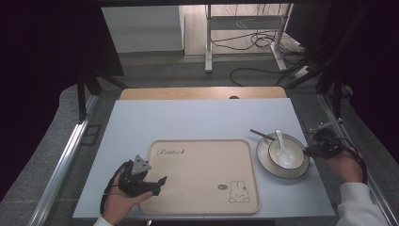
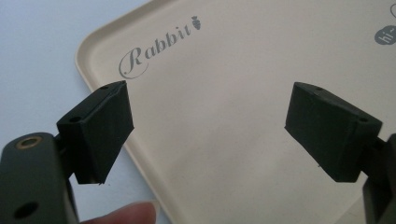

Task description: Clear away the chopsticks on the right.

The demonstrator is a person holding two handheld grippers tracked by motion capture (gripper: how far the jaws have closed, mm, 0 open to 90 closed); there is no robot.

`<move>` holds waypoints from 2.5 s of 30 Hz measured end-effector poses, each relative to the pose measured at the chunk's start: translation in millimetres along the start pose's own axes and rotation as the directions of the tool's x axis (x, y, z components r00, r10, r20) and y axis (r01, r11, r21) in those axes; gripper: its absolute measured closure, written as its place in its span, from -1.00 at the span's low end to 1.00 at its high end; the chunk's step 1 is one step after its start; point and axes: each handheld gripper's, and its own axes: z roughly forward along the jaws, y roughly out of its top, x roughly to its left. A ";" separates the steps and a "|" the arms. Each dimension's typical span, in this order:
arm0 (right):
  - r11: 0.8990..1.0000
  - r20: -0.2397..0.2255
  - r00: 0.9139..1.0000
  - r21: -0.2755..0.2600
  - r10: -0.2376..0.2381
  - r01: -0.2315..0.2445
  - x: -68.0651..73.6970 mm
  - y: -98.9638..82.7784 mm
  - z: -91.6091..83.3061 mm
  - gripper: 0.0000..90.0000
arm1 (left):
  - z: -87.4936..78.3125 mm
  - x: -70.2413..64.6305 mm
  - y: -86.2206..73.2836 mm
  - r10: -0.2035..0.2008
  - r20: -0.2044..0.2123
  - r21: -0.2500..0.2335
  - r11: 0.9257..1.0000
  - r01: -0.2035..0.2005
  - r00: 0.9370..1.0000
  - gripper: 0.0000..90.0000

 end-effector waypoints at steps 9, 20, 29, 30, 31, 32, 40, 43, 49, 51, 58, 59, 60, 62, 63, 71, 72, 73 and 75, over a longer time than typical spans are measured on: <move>1.000 -0.010 1.000 0.013 0.009 -0.009 -2.3 -1.2 -0.7 0.99 | -0.8 0.4 0.2 -0.002 -0.004 -0.004 1.000 0.002 1.000 -0.66; 0.999 -0.006 1.000 0.036 -0.001 0.001 -3.0 -2.5 2.8 0.98 | -1.3 0.8 0.1 0.001 -0.008 -0.004 1.000 -0.001 1.000 -0.66; 1.000 -0.017 1.000 0.005 -0.010 0.010 -7.8 -2.1 -9.9 0.89 | -1.8 0.8 0.0 0.002 -0.007 -0.004 1.000 -0.002 1.000 -0.66; 1.000 -0.017 1.000 0.005 -0.010 0.010 -7.8 -2.1 -9.9 0.89 | -1.6 0.6 -0.1 -0.001 -0.007 -0.007 1.000 0.001 1.000 -0.66; 1.000 -0.011 1.000 0.001 -0.024 0.024 -11.8 -2.1 -18.1 0.54 | -1.3 0.5 -0.2 -0.004 -0.007 -0.008 1.000 0.004 1.000 -0.66; 0.999 -0.002 0.999 0.006 -0.037 0.037 -12.8 -2.4 -20.1 0.46 | -1.0 0.5 -0.2 -0.003 -0.009 -0.007 1.000 0.003 1.000 -0.66; 0.993 0.001 0.995 0.053 -0.105 0.104 -25.0 -4.5 -15.7 0.35 | -0.2 1.0 0.1 0.002 -0.012 0.004 1.000 -0.002 1.000 -0.66; 0.989 -0.008 0.992 0.074 -0.126 0.127 -24.7 -3.6 -9.4 0.40 | 0.7 0.6 0.1 0.004 -0.012 0.007 1.000 -0.004 1.000 -0.66; 0.979 -0.037 0.986 0.120 -0.162 0.165 -23.5 -3.7 3.7 0.55 | -0.7 0.5 -0.4 0.001 -0.015 0.001 1.000 -0.001 1.000 -0.66; 0.978 -0.040 0.985 0.126 -0.165 0.169 -24.0 -3.8 5.5 0.59 | -1.0 0.9 -0.8 0.003 -0.015 0.003 1.000 -0.003 1.000 -0.66; 0.971 -0.056 0.979 0.127 -0.197 0.203 -24.9 -6.1 10.2 0.73 | -0.8 0.9 -0.8 0.005 -0.014 0.004 1.000 -0.005 1.000 -0.66; 0.969 -0.063 0.976 0.123 -0.208 0.215 -24.8 -6.5 10.0 0.78 | -0.4 1.0 -0.9 0.004 -0.014 0.006 1.000 -0.004 1.000 -0.66; 0.967 -0.065 0.973 0.122 -0.219 0.226 -24.7 -6.7 10.0 0.81 | -0.1 1.1 -0.9 0.005 -0.015 0.008 1.000 -0.005 1.000 -0.66; 0.964 -0.066 0.971 0.121 -0.231 0.238 -24.5 -6.9 9.9 0.84 | 0.0 1.1 -0.8 0.007 -0.016 0.008 1.000 -0.007 1.000 -0.66; 0.962 -0.066 0.969 0.119 -0.238 0.244 -24.7 -7.1 9.8 0.84 | 0.0 1.0 -0.7 0.007 -0.016 0.007 1.000 -0.007 1.000 -0.66; 0.974 -0.057 0.976 0.079 -0.208 0.212 -27.4 -7.0 3.4 0.85 | -1.2 1.9 -0.8 0.004 -0.016 0.001 1.000 -0.004 1.000 -0.66; 0.978 -0.052 0.979 0.065 -0.197 0.200 -27.7 -6.4 1.0 0.85 | -1.6 2.0 -0.8 0.004 -0.016 0.000 1.000 -0.004 1.000 -0.66; 0.981 -0.051 0.982 0.052 -0.184 0.187 -28.3 -5.3 -2.3 0.86 | -1.9 2.3 -0.8 0.004 -0.017 -0.001 1.000 -0.004 1.000 -0.66; 0.989 -0.054 0.988 0.016 -0.146 0.147 -28.9 -3.3 -9.2 0.86 | -2.0 2.9 -1.0 0.001 -0.018 -0.001 1.000 -0.001 1.000 -0.66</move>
